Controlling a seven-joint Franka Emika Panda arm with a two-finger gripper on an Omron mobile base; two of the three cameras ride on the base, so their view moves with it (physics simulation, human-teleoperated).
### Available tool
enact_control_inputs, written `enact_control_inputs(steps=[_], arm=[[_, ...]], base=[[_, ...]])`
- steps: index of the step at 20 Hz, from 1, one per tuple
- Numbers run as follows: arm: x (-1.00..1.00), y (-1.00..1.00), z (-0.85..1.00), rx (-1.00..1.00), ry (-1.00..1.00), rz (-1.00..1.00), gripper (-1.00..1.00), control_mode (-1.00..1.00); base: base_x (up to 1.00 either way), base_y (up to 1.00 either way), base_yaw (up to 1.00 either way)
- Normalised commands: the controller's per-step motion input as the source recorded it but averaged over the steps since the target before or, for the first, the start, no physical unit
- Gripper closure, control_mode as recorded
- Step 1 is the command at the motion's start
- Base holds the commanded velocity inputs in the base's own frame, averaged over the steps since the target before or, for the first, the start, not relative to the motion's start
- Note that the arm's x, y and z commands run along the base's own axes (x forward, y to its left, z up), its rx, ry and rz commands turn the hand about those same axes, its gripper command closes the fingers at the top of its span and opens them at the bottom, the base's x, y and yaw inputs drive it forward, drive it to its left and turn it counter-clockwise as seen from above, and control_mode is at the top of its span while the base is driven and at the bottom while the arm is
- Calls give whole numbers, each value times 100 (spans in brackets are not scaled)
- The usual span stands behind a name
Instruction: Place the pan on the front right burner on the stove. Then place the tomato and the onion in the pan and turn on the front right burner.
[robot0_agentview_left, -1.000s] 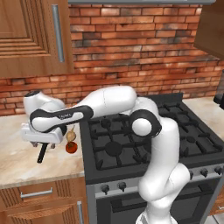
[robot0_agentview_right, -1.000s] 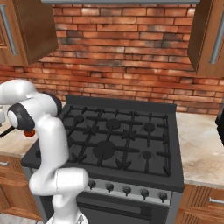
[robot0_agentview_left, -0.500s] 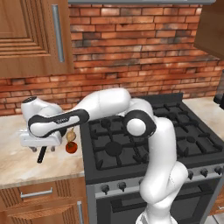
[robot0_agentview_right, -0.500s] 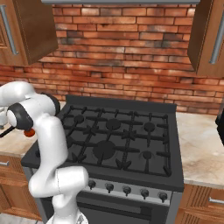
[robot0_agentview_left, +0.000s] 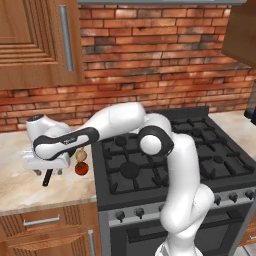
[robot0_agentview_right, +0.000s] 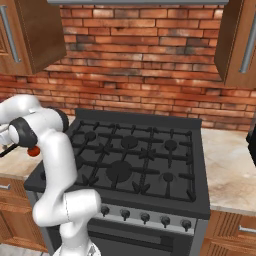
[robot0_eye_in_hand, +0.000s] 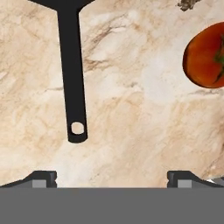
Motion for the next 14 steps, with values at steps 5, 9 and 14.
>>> enact_control_inputs(steps=[5, 9, 14], arm=[[19, 15, -16, 2, 0, 0, -100, -100], [12, 10, -14, 0, 0, 0, -100, -100], [14, 9, -10, 0, 0, 0, -100, -100]], base=[[0, 0, 0], [0, 0, 0], [0, 0, 0]])
